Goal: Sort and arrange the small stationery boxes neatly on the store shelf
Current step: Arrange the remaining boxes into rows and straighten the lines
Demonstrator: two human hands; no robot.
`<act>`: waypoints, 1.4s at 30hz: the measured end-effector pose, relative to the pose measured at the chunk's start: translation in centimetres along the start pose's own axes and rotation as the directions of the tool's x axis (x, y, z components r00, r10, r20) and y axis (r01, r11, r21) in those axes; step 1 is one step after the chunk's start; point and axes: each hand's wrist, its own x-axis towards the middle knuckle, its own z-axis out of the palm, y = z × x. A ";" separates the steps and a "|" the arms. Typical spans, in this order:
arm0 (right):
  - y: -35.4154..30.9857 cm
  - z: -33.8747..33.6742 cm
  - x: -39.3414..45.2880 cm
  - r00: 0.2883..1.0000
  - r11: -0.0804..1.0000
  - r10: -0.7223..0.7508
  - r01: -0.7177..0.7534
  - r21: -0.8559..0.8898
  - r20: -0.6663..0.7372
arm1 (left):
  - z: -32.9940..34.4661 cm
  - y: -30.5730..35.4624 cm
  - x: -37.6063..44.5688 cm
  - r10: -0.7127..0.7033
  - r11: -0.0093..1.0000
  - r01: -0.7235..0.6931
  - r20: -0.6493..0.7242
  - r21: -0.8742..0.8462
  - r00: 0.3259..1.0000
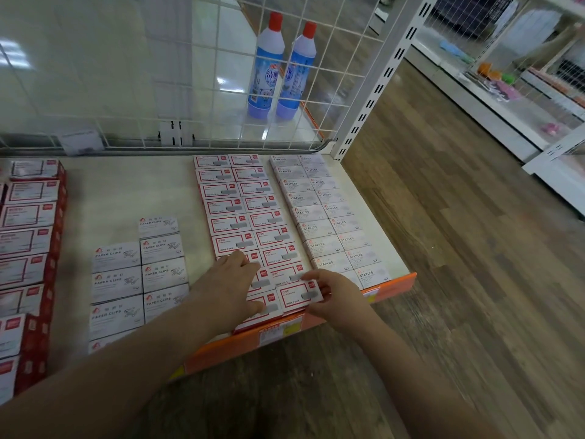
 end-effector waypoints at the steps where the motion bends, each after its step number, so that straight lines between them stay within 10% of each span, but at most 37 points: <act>1: 0.0 -0.1 0.1 1.000 1.000 -0.006 0.006 -0.014 0.000 | 0.0 0.0 0.0 0.000 1.000 0.000 0.000 0.001 1.000; 42: -0.4 -0.9 -0.2 0.997 0.976 -0.030 0.045 -0.214 0.070 | 0.0 -0.1 0.1 -0.013 1.000 0.013 0.006 -0.001 1.000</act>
